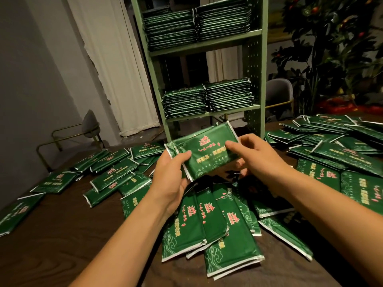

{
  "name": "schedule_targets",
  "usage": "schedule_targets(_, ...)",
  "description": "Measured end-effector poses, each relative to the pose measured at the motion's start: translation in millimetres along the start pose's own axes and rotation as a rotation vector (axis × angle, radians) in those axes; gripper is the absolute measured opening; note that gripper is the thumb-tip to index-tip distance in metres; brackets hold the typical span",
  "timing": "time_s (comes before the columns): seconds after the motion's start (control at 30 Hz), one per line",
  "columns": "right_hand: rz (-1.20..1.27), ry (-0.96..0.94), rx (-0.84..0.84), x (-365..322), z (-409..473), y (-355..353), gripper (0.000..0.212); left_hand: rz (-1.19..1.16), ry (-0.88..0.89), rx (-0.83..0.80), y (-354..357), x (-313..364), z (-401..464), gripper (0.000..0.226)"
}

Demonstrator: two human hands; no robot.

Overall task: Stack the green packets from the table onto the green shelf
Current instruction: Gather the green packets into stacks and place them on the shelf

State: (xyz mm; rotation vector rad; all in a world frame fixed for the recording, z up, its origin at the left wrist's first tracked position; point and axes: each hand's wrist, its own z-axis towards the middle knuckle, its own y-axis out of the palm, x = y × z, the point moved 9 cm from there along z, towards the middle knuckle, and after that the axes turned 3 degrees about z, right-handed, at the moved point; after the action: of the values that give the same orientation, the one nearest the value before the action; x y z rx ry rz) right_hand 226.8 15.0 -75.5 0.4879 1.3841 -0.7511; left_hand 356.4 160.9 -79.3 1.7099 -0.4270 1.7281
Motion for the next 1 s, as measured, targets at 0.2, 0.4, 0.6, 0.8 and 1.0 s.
schedule_targets(0.2, 0.019, -0.001, -0.066, -1, -4, 9, 0.028, 0.193, 0.067, 0.017, 0, -4, 0, 0.020)
schedule_targets(0.4, -0.875, 0.039, -0.215, -10, -20, 11, 0.078, 0.332, 0.119, 0.177, -15, -9, 3, 0.016)
schedule_targets(0.6, -0.979, 0.091, -0.348, -7, -37, 39, 0.064, 0.393, 0.145, 0.208, -17, -14, 4, 0.027)
schedule_targets(0.8, -0.896, 0.020, -0.362, -5, -34, 55, 0.049, 0.442, 0.181, 0.209, -15, -12, 3, 0.028)
schedule_targets(1.0, -0.648, 0.062, -0.385, 3, -32, 60, 0.065, 0.425, 0.177, 0.210, -15, -12, 4, 0.030)
